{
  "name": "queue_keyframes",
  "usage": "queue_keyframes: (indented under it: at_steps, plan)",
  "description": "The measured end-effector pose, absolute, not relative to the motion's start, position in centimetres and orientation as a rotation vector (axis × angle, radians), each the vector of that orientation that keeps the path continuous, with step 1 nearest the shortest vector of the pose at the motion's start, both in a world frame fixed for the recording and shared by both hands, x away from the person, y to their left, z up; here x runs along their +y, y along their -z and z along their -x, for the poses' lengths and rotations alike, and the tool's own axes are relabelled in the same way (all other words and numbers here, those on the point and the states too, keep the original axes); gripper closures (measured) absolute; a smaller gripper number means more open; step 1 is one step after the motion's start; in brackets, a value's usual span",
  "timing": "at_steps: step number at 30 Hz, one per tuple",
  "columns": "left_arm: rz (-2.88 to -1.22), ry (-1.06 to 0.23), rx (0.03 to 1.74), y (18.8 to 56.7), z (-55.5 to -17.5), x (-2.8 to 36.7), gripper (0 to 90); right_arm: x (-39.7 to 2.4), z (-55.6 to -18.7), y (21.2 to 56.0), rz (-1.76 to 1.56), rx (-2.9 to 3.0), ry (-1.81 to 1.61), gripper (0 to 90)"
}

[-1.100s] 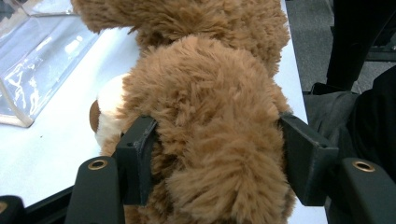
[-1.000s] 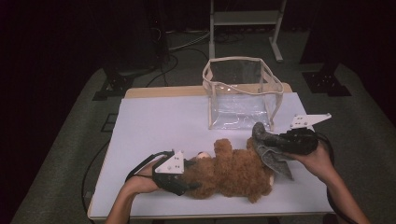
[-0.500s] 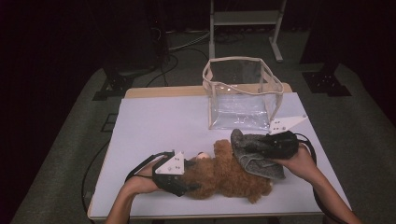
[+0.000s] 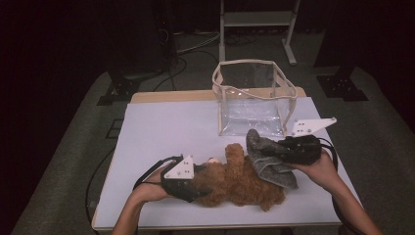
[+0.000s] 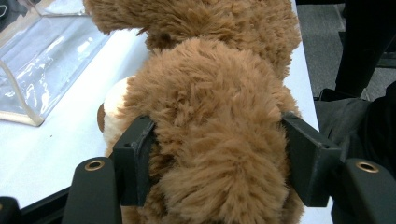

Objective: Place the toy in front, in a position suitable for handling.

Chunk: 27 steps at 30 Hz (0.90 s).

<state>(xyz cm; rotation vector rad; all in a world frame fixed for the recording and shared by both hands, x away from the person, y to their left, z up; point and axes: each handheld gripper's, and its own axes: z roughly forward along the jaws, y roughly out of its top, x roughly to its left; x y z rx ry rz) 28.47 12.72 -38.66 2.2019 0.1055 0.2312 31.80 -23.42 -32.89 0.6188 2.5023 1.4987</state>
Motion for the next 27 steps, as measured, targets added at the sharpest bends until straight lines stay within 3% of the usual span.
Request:
queue_keyframes:
  at_steps: [12,22,27]
  plan:
    - [-2.199,-0.231,0.131,38.6,-28.7,12.8,33.7,-18.0,-32.2,34.4,-0.500,2.655,-1.423,76.4]
    - [-2.174,-0.233,0.221,38.5,-29.2,12.6,34.1,-21.6,-30.0,35.4,-0.561,2.636,-1.434,76.4]
    - [-2.164,-0.232,0.252,38.4,-29.6,12.2,34.7,-22.7,-29.4,33.7,-0.568,2.579,-1.433,76.4]
